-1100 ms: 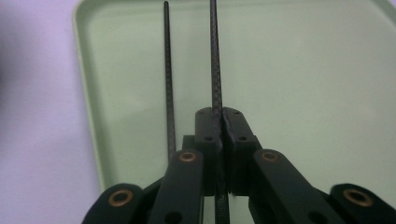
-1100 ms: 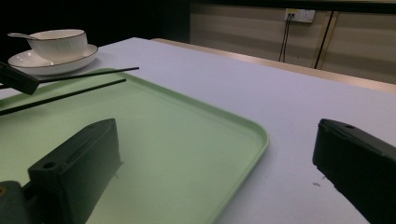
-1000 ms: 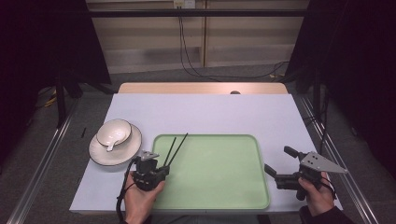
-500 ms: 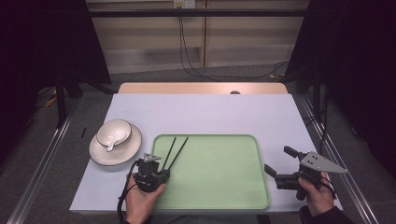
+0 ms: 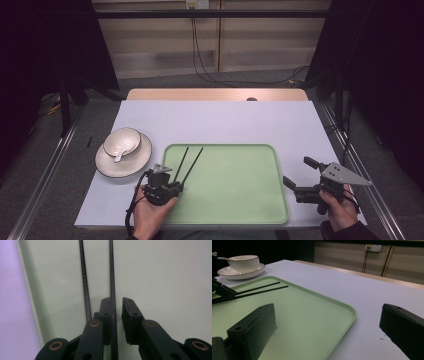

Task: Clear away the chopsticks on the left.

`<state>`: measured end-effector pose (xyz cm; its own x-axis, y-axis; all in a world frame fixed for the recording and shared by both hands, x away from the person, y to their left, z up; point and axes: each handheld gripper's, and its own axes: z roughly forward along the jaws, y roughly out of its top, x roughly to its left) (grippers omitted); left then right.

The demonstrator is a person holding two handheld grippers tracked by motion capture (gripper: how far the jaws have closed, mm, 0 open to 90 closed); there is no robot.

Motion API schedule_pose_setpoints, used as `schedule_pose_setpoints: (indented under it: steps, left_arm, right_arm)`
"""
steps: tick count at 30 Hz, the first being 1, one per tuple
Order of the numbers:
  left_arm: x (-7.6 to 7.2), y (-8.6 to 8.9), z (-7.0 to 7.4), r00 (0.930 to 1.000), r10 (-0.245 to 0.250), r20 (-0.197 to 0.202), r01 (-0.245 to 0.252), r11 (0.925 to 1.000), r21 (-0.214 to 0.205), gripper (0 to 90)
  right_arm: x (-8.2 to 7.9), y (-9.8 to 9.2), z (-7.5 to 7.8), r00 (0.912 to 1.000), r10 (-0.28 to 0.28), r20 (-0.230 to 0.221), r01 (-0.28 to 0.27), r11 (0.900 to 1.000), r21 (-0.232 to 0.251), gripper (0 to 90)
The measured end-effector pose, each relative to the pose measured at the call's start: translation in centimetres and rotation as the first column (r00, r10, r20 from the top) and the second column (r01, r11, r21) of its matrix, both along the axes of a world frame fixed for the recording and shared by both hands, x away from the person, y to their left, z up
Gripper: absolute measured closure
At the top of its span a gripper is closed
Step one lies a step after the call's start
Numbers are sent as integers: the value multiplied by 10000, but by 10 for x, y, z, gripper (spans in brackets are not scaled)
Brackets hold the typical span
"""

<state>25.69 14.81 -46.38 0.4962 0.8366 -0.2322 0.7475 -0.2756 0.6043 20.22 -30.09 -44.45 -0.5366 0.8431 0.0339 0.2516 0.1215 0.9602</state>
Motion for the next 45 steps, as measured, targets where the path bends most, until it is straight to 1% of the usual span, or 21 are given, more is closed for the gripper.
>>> schedule_pose_setpoints:
  steps: [4,7,8,11,14,16,17,19,21,22,24,26,28,29,33,35,37,38,40,42,45]
  left_arm:
    - [2,3,-1,9999,-127,90,129,9996,-241,708]
    - [3,5,1,9979,-587,266,601,9967,-550,683]
    - [2,4,2,9978,-470,471,502,9964,-684,677]
    - [2,5,5,9921,-704,1040,809,9917,-999,611]
    - [5,8,12,9721,-841,2191,1215,9791,-1630,425]
    - [4,10,17,9501,-1160,2896,1618,9770,-1392,321]
    - [3,11,20,9422,-1162,3143,1617,9792,-1228,284]
    - [3,15,24,9325,-1093,3443,1627,9781,-1302,182]
    - [2,20,27,9343,-900,3450,1481,9782,-1458,131]
    - [2,23,29,9305,-878,3557,1460,9793,-1401,96]
    - [0,30,31,9133,-908,3971,1486,9819,-1173,62]
    - [-4,38,32,8951,-1163,4305,1742,9799,-975,28]
    - [-9,49,33,8856,-1158,4497,1864,9756,-1159,26]
    - [-11,55,33,8873,-1075,4484,1810,9756,-1242,25]
    - [-20,78,34,8778,-988,4687,1845,9727,-1406,31]
    - [-24,88,33,8876,-317,4595,1266,9760,-1772,28]
    - [-29,95,32,8826,186,4697,764,9803,-1824,26]
    - [-32,98,33,8832,313,4680,704,9776,-1981,25]
    - [-37,102,35,8739,147,4859,841,9799,-1810,24]
    - [-40,105,37,8690,201,4945,837,9788,-1868,24]
    - [-46,111,38,8455,365,5327,918,9728,-2125,22]
  right_arm:
    - [0,0,0,10000,-57,-2,57,10000,29,4]
    - [0,0,1,10000,-77,26,77,9999,138,4]
    - [0,0,1,10000,-63,24,63,9999,138,4]
    - [-1,0,1,10000,-56,41,56,9999,135,4]
    - [0,-1,1,10000,-5,77,5,10000,65,4]
    - [0,0,1,10000,-29,64,28,9999,103,4]
    - [0,0,1,10000,4,73,-5,10000,90,4]
    - [0,-1,1,10000,-19,87,18,10000,88,4]
    - [0,-1,1,10000,-9,88,8,10000,93,4]
    - [1,-1,1,9999,-4,100,3,10000,97,4]
    - [1,0,1,10000,-72,67,71,9999,100,4]
    - [0,0,1,9999,-100,2,100,9998,179,4]
    - [1,0,1,9999,-139,12,139,9997,177,4]
    - [0,0,1,9999,-154,27,153,9997,193,4]
    - [1,0,1,9998,-192,23,191,9997,170,4]
    - [0,0,1,9999,-163,16,163,9997,170,4]
    - [0,-1,1,9999,-165,35,165,9998,131,4]
    - [1,-1,1,9997,-222,58,221,9996,164,4]
    - [0,-1,1,9998,-188,83,187,9998,111,4]
    - [0,-1,1,9998,-171,139,170,9998,112,4]
    - [-1,-1,1,9997,-190,173,188,9998,98,4]
